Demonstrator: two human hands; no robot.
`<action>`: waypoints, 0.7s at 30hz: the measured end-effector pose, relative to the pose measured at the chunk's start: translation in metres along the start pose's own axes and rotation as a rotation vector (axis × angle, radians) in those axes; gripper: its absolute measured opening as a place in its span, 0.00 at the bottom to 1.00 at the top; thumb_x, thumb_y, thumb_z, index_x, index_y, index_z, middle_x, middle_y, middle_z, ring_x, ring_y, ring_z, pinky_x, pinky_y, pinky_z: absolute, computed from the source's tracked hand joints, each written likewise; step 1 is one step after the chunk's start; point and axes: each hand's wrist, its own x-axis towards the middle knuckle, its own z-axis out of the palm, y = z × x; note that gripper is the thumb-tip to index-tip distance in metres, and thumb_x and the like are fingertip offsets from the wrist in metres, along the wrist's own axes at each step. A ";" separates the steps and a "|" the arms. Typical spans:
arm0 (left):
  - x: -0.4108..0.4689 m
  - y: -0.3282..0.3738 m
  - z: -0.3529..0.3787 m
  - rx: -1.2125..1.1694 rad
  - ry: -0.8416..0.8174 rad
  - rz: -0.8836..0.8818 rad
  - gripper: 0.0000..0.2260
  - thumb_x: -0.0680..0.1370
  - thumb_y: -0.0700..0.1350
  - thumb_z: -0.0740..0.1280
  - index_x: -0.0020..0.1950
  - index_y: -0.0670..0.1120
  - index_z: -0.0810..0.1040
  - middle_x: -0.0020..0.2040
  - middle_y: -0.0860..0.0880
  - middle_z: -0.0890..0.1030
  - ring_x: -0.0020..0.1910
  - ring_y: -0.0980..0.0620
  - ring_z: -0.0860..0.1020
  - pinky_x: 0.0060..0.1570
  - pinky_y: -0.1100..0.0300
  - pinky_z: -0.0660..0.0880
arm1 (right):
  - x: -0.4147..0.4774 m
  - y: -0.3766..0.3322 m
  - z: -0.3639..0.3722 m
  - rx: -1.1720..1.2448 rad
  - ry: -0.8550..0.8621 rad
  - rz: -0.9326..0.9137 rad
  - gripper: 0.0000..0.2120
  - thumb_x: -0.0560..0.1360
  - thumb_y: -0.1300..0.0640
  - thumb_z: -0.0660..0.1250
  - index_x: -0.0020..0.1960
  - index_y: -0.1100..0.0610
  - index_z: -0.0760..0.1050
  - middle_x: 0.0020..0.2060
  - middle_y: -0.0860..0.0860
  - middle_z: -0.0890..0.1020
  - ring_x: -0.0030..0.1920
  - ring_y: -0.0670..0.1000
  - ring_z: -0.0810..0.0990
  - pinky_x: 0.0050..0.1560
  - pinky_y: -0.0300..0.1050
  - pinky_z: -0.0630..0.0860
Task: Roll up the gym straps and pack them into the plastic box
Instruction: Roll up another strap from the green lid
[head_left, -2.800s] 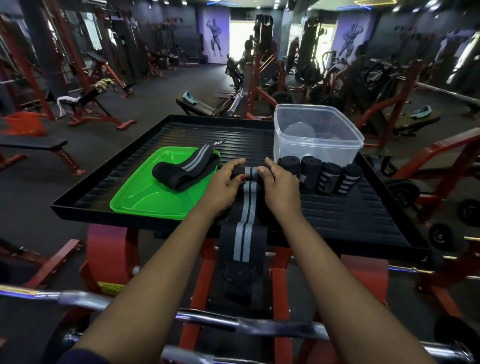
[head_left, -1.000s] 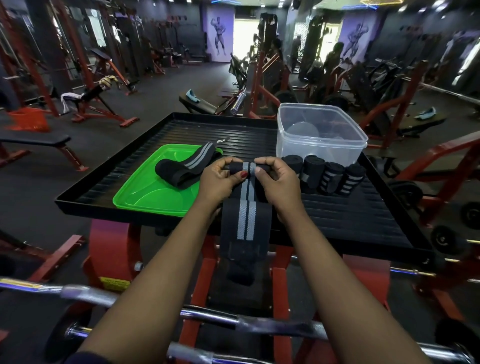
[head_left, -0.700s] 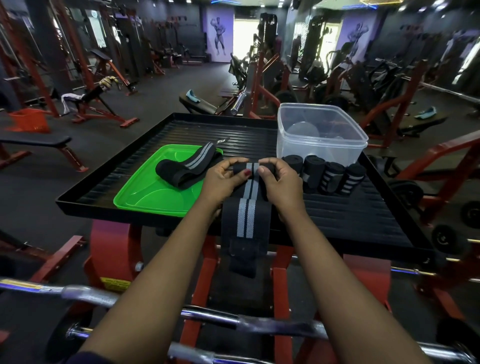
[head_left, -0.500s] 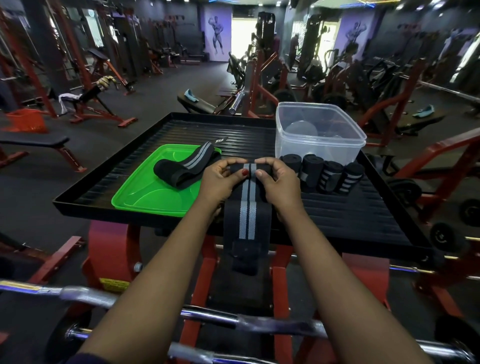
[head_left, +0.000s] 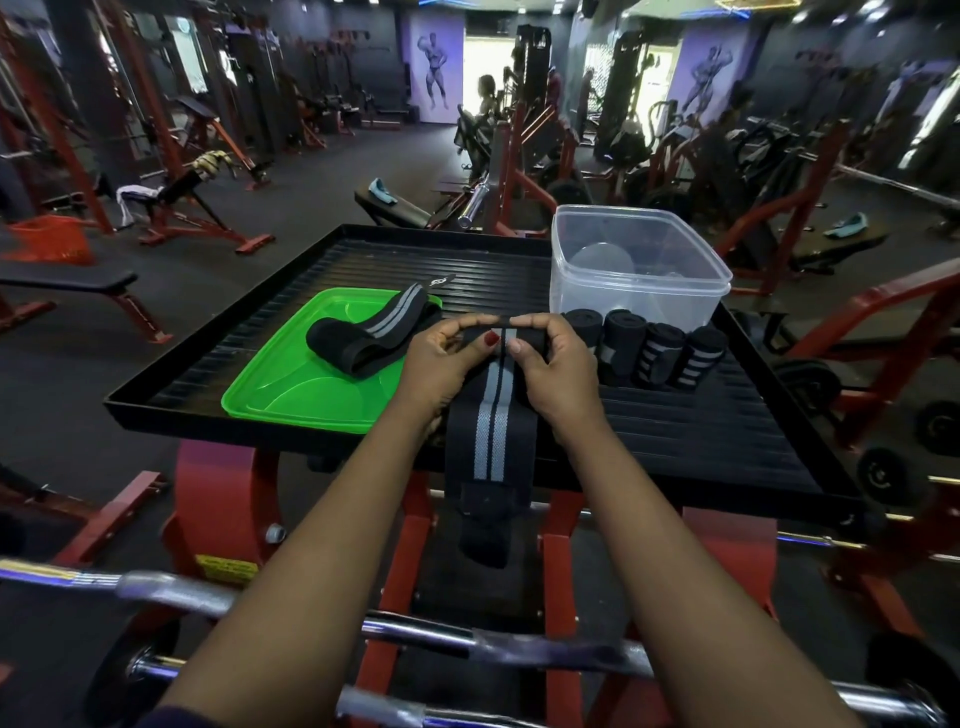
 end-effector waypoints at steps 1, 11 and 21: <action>0.001 -0.001 -0.001 0.024 0.011 0.012 0.10 0.74 0.35 0.70 0.54 0.43 0.80 0.46 0.45 0.83 0.45 0.54 0.81 0.51 0.58 0.78 | 0.000 0.000 0.001 -0.004 -0.009 -0.006 0.09 0.75 0.61 0.70 0.54 0.52 0.77 0.49 0.43 0.80 0.53 0.43 0.78 0.55 0.33 0.73; 0.001 -0.001 -0.001 0.077 0.016 0.095 0.09 0.73 0.31 0.69 0.52 0.39 0.80 0.49 0.46 0.82 0.51 0.51 0.79 0.57 0.54 0.77 | 0.000 -0.001 0.002 -0.002 -0.033 0.024 0.08 0.78 0.53 0.68 0.54 0.54 0.80 0.48 0.45 0.82 0.51 0.42 0.79 0.47 0.25 0.70; 0.000 0.002 -0.001 0.005 0.045 0.048 0.07 0.73 0.31 0.69 0.49 0.40 0.81 0.46 0.47 0.83 0.48 0.52 0.80 0.56 0.56 0.77 | 0.000 0.000 0.002 0.027 -0.043 0.023 0.08 0.75 0.61 0.69 0.53 0.52 0.79 0.49 0.44 0.81 0.51 0.41 0.79 0.52 0.30 0.73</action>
